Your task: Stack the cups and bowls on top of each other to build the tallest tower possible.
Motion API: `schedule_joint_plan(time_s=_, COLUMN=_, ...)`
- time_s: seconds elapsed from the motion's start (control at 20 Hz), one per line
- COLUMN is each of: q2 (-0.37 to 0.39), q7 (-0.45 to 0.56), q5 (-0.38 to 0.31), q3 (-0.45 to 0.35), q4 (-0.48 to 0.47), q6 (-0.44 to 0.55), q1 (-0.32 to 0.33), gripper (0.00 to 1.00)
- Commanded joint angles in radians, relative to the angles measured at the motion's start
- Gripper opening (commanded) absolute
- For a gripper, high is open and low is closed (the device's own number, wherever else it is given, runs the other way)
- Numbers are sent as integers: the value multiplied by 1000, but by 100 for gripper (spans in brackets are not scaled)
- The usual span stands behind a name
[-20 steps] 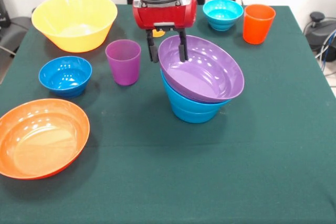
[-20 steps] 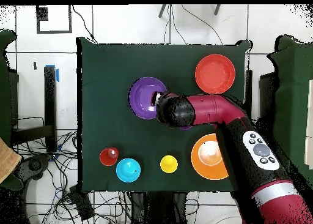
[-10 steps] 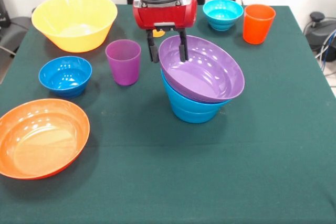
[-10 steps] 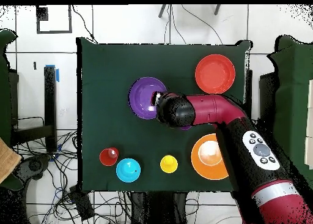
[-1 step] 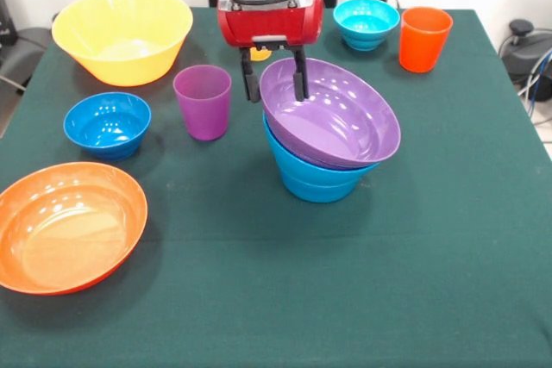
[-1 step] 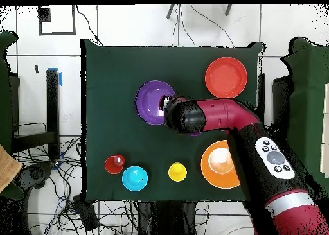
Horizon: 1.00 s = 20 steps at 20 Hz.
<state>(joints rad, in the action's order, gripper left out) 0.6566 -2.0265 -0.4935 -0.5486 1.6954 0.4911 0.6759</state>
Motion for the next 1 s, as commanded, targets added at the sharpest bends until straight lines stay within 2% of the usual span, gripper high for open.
schedule_joint_plan(time_s=0.05, q2=31, q7=208, q5=-97, q3=-4, q4=-39, q6=130, q1=-22, gripper=100)
schedule_joint_plan(time_s=0.2, q2=24, q7=204, q5=-127, q3=20, q4=-69, q6=127, q1=-42, gripper=100)
schedule_joint_plan(time_s=0.4, q2=-26, q7=230, q5=-139, q3=6, q4=-104, q6=134, q1=-21, gripper=100)
schedule_joint_plan(time_s=1.0, q2=-53, q7=217, q5=-154, q3=-6, q4=-112, q6=133, q1=-11, gripper=100)
